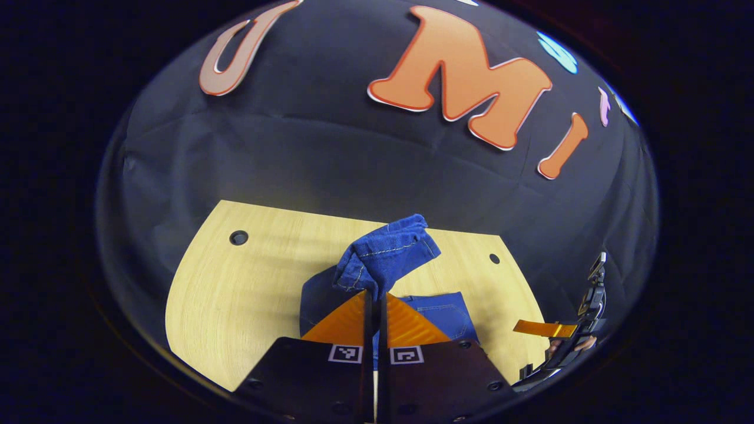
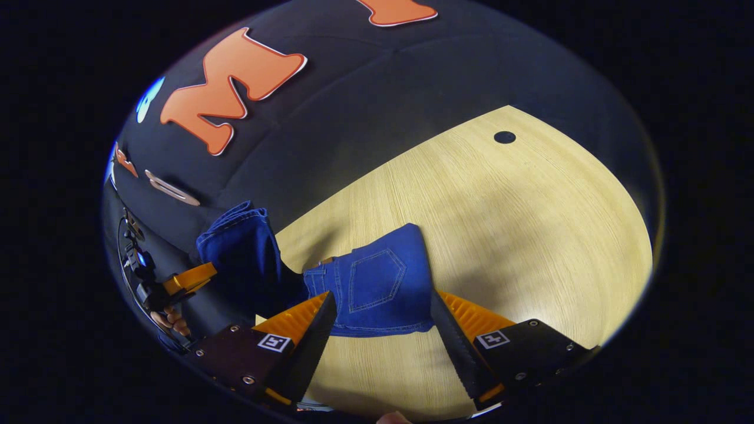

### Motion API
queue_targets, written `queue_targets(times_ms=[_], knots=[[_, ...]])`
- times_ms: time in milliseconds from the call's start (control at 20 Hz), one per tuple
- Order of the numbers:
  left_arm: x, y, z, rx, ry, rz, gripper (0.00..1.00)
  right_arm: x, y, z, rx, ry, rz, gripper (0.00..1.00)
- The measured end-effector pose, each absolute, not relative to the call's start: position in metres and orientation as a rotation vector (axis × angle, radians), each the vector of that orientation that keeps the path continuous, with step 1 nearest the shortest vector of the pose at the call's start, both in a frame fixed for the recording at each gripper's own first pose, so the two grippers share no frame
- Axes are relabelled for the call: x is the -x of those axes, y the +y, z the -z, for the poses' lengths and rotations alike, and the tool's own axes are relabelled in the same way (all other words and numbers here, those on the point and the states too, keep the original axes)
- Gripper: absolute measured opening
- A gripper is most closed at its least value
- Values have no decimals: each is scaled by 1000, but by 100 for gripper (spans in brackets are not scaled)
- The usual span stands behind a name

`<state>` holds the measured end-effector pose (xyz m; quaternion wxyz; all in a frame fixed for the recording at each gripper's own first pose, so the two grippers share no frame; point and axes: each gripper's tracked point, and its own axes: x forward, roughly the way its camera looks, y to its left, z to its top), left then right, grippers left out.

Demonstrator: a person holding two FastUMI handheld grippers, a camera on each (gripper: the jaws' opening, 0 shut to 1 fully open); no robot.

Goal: Grasp the waist and the cuffs of the jeans and fold them to make the two legs overlap; first hold the waist and fold one-third of the jeans toward the cuffs, then hold the cuffs and fold the remaining one-third in the same direction to finish folding.

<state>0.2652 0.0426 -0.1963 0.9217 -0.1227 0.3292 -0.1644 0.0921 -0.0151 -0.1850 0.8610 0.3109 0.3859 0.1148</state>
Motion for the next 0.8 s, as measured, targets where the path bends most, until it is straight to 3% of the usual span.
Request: queue_targets(times_ms=[800], knots=[[-274, -110, 215, 60, 700, 384, 2, -92, -52, 199, -677, 804, -231, 99]])
